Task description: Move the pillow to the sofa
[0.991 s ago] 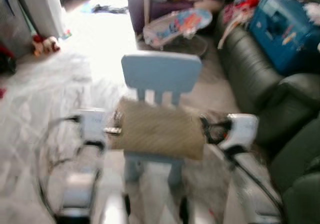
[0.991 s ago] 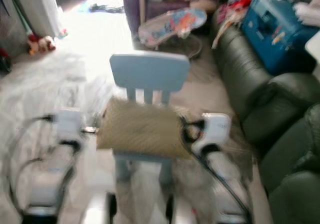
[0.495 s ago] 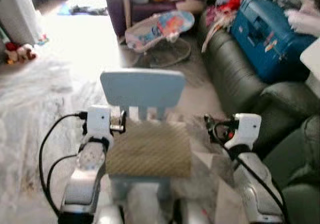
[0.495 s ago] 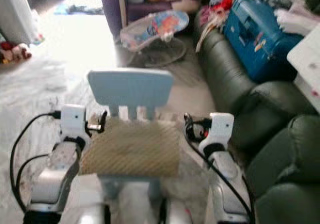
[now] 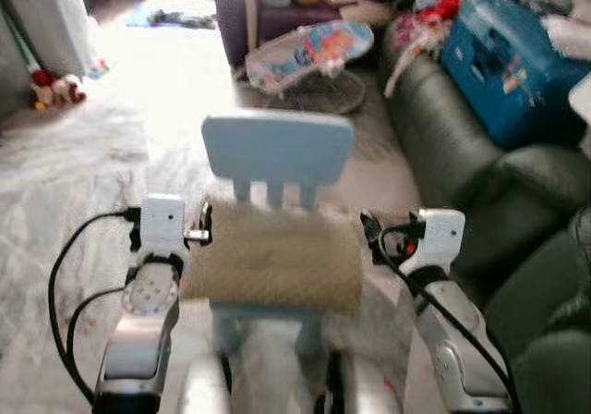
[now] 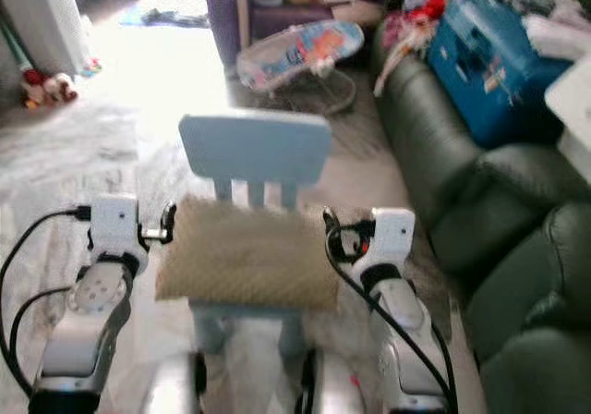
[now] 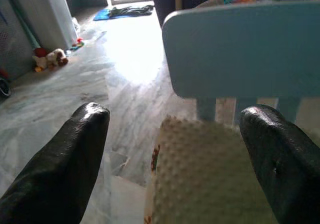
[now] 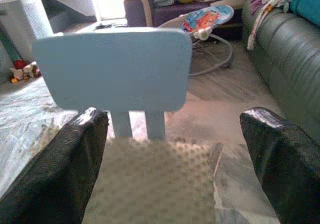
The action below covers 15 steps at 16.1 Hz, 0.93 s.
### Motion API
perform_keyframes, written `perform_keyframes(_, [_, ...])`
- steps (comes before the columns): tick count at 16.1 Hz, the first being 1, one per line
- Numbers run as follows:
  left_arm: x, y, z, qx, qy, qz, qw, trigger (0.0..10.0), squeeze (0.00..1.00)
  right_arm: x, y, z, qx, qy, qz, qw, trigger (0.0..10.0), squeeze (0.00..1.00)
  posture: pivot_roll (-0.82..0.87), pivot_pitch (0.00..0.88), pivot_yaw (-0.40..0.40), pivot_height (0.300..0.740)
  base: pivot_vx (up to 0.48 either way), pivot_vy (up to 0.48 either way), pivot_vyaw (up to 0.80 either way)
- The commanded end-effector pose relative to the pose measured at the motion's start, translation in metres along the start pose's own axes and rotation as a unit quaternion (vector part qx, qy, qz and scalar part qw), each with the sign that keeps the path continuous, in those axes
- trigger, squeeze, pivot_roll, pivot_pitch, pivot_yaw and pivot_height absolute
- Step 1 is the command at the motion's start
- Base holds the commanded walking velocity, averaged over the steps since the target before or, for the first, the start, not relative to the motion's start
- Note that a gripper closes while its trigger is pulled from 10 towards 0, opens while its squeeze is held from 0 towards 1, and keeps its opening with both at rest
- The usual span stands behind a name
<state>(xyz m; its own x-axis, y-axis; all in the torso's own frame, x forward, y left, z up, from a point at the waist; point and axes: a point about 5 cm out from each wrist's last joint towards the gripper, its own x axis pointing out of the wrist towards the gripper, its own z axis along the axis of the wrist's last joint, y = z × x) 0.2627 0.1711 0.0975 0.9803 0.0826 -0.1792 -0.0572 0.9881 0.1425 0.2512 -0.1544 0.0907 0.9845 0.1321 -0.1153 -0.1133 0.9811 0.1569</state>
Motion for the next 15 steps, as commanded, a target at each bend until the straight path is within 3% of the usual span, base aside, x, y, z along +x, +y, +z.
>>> perform_keyframes(1, [-0.0006,-0.0012,0.0003,-0.002,-0.001,-0.001,1.0,10.0,0.0,-0.0008,-0.0034,0.0012,0.002,0.0,-0.005,1.0,10.0,0.0,0.01,0.0,-0.048,0.576,0.0,0.0,0.0])
perform_keyframes(9, [0.001,0.0049,0.0016,0.007,-0.003,0.018,1.0,10.0,0.0,0.0004,-0.0029,0.0002,0.007,-0.001,0.001,1.0,10.0,0.0,0.01,0.0,-0.046,0.566,0.0,0.0,0.0])
perform_keyframes(10, [0.001,0.0048,0.0014,0.006,-0.002,0.018,1.0,10.0,0.0,0.0003,-0.0031,0.0003,0.012,-0.002,0.0,1.0,10.0,0.64,0.01,0.0,-0.047,0.566,0.0,0.0,0.0])
perform_keyframes(11, [0.0008,0.0047,0.0008,0.0,-0.001,0.017,1.0,10.0,0.0,-0.0001,-0.0026,0.0018,0.018,-0.006,0.005,1.0,10.0,1.0,0.01,0.0,-0.047,0.566,0.0,0.0,0.0])
perform_keyframes(12, [0.0006,0.0046,0.0001,-0.004,0.001,0.015,1.0,10.0,0.28,-0.0001,-0.0026,0.0022,0.013,-0.006,0.006,1.0,10.0,1.0,0.01,0.0,-0.047,0.566,0.0,0.0,0.0])
perform_keyframes(13, [-0.0001,0.0049,-0.0013,-0.01,0.004,0.014,1.0,10.0,0.8,0.0001,-0.0027,0.0014,0.012,-0.004,0.005,1.0,10.0,1.0,0.01,0.0,-0.047,0.566,0.0,0.0,0.0])
perform_keyframes(14, [-0.0008,0.006,-0.0031,-0.01,0.008,0.015,1.0,10.0,1.0,0.0003,-0.0026,0.0011,0.011,-0.003,0.004,1.0,10.0,1.0,0.01,0.0,-0.047,0.566,0.0,0.0,0.0])
perform_keyframes(15, [0.0,0.0082,-0.0037,-0.009,0.01,0.024,1.0,10.0,1.0,0.0016,-0.0026,0.0007,0.008,0.0,0.005,1.0,10.0,0.61,0.01,0.0,-0.049,0.566,0.0,0.0,0.0])
